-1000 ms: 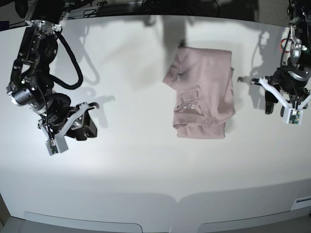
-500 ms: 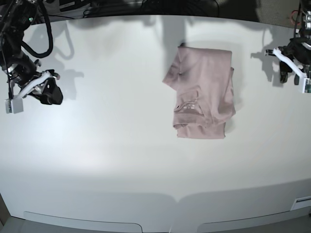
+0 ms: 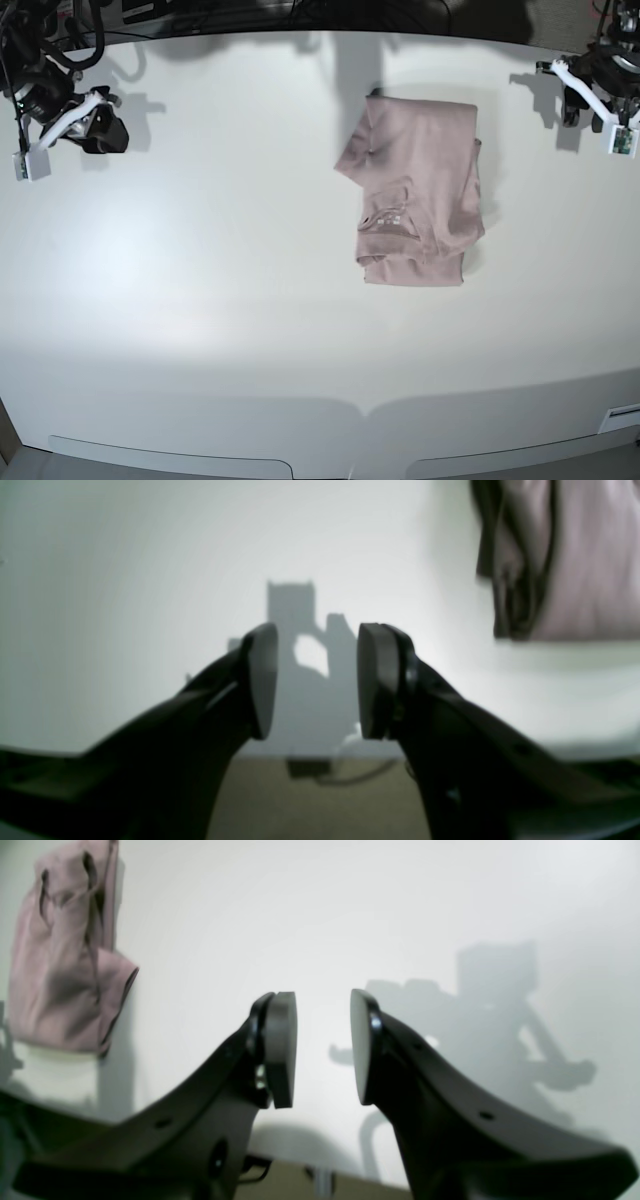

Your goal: Fold the T-shirt properly

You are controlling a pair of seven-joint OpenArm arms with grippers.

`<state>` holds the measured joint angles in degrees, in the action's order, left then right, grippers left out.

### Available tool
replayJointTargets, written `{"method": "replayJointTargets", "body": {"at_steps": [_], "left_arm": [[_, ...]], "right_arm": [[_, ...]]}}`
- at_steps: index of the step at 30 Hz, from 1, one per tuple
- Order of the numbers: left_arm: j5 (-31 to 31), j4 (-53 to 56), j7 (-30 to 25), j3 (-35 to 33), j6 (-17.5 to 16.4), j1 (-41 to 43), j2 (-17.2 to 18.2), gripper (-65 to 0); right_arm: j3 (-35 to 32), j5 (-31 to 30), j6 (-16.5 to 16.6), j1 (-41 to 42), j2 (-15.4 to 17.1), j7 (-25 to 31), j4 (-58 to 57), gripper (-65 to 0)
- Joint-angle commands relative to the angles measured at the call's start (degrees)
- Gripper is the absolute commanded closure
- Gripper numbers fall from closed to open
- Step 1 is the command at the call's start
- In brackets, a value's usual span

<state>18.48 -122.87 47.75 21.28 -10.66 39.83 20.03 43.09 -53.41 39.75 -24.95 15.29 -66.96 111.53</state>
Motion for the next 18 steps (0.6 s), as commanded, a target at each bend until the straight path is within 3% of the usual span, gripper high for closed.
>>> {"method": "replayJointTargets", "body": {"at_steps": [1,7,13,18], "left_arm": [[0.33,-1.05,-0.52,0.46,0.15,0.96,0.42,-24.9],[0.00,-1.07,0.74,0.46,0.31,4.07,-2.91,-24.9],[-0.39,-2.99,0.85,1.18,0.35,6.03,-3.19,-24.9],[0.11,-4.28,2.19,6.19,0.35,10.67,-3.21,-24.9]], "right_arm": [[0.39,-3.06,0.25,-1.03,1.44,-0.48,1.11,-19.1],[0.42,-5.53,0.25,-8.13,5.55,-2.73,3.52,-19.1],[0.46,-5.38,0.25,-13.81,5.49,-3.72,7.28,-19.1],[0.46,-5.38,0.25,-19.85,5.49,-4.57,9.25,-19.1]]}}
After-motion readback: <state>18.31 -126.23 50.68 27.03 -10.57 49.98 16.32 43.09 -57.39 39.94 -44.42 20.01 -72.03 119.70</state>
